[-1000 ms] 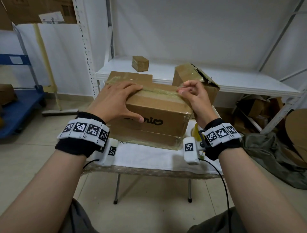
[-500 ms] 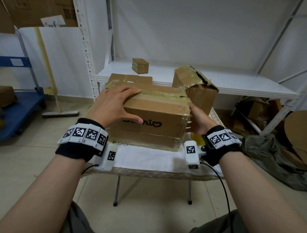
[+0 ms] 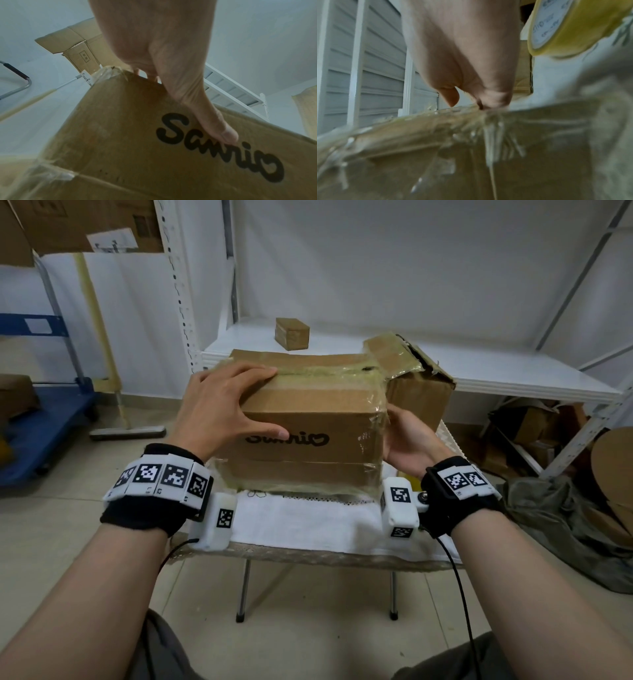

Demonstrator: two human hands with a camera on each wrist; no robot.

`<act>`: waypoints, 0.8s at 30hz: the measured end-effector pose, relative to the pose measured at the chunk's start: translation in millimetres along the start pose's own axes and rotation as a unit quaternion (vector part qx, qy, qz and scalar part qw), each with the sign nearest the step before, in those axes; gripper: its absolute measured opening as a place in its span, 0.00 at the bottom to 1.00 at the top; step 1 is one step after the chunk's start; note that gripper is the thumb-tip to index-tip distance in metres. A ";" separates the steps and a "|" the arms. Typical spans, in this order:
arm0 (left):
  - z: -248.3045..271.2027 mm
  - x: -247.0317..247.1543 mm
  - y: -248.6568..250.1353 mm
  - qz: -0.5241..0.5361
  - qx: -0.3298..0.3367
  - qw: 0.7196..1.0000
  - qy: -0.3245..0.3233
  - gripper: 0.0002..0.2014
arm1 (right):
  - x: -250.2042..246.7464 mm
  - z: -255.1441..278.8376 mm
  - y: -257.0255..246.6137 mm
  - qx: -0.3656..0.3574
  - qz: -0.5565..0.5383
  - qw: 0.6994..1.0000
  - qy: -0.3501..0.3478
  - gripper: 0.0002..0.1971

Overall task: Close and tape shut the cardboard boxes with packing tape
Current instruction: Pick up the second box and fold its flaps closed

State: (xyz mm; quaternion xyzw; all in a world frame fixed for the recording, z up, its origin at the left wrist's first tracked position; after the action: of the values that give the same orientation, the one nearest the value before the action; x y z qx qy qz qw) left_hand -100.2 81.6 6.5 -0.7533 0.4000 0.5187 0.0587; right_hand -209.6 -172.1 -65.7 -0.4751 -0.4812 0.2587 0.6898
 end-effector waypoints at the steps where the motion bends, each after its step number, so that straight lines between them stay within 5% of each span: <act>1: -0.1 -2.2 -1.8 0.004 -0.002 1.000 0.007 0.53 | 3.1 1.3 -2.2 -0.013 -0.014 1.000 -0.002 0.22; 4: -0.8 -8.6 -3.2 0.015 -0.008 1.000 0.017 0.54 | 14.4 2.0 -9.6 -0.045 -0.060 0.997 -0.027 0.15; 11: 3.3 -24.3 0.1 0.070 0.015 0.995 0.074 0.52 | 35.4 1.1 -28.8 -0.133 -0.155 0.973 -0.103 0.25; 19: 5.8 -33.9 4.0 0.085 0.060 0.981 0.166 0.54 | 48.1 6.4 -44.3 -0.191 -0.115 0.960 -0.169 0.38; 24: 1.1 -19.2 6.9 0.101 0.051 0.981 0.157 0.56 | 50.1 12.7 -51.7 -0.226 -0.068 0.960 -0.153 0.29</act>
State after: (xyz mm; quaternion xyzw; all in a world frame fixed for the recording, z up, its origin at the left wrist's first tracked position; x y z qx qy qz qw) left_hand -108.2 87.9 24.1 -0.7771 0.5044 0.3760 -0.0190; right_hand -206.1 -147.5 3.0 -0.5394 -0.6581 0.1654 0.4986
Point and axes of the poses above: each hand's wrist, its own z-axis away from the middle knuckle, its own x-axis out of the palm, y = z × x, the point moved 6 cm from there along -z, towards the middle knuckle, and after that the axes turned 10 degrees about -x, right-handed, at the moved point
